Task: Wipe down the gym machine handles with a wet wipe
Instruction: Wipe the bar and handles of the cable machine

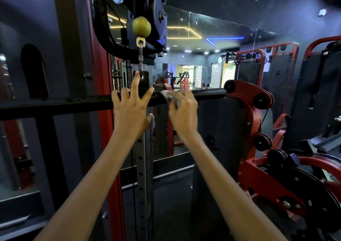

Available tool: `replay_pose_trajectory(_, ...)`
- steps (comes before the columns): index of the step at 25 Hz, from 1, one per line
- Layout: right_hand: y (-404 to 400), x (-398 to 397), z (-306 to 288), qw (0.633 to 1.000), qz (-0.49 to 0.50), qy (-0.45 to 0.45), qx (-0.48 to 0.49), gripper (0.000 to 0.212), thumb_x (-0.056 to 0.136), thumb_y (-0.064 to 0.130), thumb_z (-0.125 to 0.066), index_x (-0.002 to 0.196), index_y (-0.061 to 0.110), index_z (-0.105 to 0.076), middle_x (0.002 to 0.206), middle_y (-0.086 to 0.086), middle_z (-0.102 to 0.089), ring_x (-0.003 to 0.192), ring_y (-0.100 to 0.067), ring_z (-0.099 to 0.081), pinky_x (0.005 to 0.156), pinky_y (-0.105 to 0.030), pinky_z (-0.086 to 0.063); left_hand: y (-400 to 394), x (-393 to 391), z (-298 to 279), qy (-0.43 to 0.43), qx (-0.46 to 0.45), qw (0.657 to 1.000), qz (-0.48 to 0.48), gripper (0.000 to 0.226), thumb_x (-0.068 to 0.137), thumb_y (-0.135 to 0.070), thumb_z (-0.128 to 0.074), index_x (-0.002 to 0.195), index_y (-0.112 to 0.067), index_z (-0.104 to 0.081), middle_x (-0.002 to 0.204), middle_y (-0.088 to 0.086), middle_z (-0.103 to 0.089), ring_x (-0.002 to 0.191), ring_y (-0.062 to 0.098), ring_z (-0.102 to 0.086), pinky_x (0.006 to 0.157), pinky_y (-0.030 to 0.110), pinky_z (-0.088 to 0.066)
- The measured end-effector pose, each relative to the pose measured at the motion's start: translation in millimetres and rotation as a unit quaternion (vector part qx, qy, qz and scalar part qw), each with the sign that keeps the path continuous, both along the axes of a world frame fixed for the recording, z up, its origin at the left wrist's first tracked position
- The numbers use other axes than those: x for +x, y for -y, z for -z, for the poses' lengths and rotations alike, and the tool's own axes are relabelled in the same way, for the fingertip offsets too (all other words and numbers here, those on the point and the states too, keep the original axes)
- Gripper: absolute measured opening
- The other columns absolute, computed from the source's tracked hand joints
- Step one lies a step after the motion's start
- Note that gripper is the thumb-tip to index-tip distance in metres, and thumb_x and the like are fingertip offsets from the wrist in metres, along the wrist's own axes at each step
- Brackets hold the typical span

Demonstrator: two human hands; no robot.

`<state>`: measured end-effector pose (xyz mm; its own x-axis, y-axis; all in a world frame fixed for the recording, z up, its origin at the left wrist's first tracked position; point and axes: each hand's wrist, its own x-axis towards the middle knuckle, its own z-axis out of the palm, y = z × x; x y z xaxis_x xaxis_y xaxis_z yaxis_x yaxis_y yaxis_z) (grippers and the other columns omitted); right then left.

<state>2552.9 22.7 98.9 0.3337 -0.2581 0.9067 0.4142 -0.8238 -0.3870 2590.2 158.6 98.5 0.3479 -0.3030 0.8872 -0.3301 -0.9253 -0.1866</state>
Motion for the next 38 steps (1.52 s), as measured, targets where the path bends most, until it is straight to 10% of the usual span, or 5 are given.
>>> replay_pose_trajectory(5,48.8,4.1,-13.2,0.992,0.1,-0.05,0.062,0.018,0.09,0.004,-0.054,0.103,0.001,-0.067,0.105,-0.013,-0.058,0.08,-0.012,-0.05,0.073,-0.016,-0.048,5.4,-1.9,2.8,-0.007,-0.002,1.0,-0.018,0.078,0.069,-0.046,-0.076,0.137,-0.025,-0.044,0.153,0.017,-0.018,0.112,0.037,-0.047,0.099,0.055,-0.032)
replay_pose_trajectory(12,-8.3,-7.2,-14.6,0.986,0.009,-0.052,-0.159,0.025,0.092,0.002,-0.05,0.114,0.0,-0.062,0.11,-0.017,-0.056,0.091,-0.02,-0.055,0.086,-0.024,-0.047,3.0,8.5,5.8,0.04,-0.015,0.999,0.018,0.083,0.059,-0.038,-0.085,0.132,-0.02,-0.05,0.147,0.02,-0.028,0.102,0.041,-0.052,0.091,0.055,-0.039)
replay_pose_trajectory(21,11.7,5.8,-43.7,0.961,0.101,-0.162,-0.199,0.031,0.092,0.001,-0.046,0.12,0.006,-0.057,0.122,-0.012,-0.053,0.109,-0.022,-0.051,0.098,-0.029,-0.044,6.2,13.0,8.0,0.049,-0.013,0.999,-0.006,0.083,0.06,-0.048,-0.081,0.133,-0.023,-0.048,0.148,0.018,-0.019,0.102,0.039,-0.052,0.091,0.053,-0.039)
replay_pose_trajectory(28,42.4,1.3,-12.2,0.968,0.105,0.024,-0.226,0.019,0.079,0.0,-0.062,0.092,0.009,-0.073,0.086,-0.011,-0.066,0.076,-0.026,-0.059,0.071,-0.037,-0.05,4.2,11.6,7.9,0.034,0.003,0.999,-0.026,0.084,0.065,-0.05,-0.078,0.137,-0.023,-0.043,0.149,0.017,-0.011,0.106,0.039,-0.05,0.094,0.055,-0.037)
replay_pose_trajectory(38,21.1,10.1,-13.0,0.977,0.045,0.014,-0.208,0.02,0.08,-0.008,-0.06,0.095,0.001,-0.071,0.091,-0.014,-0.066,0.084,-0.026,-0.06,0.071,-0.028,-0.051,3.6,11.9,7.2,0.04,-0.017,0.999,0.009,0.081,0.063,-0.043,-0.082,0.132,-0.017,-0.048,0.148,0.022,-0.024,0.102,0.043,-0.051,0.092,0.059,-0.037)
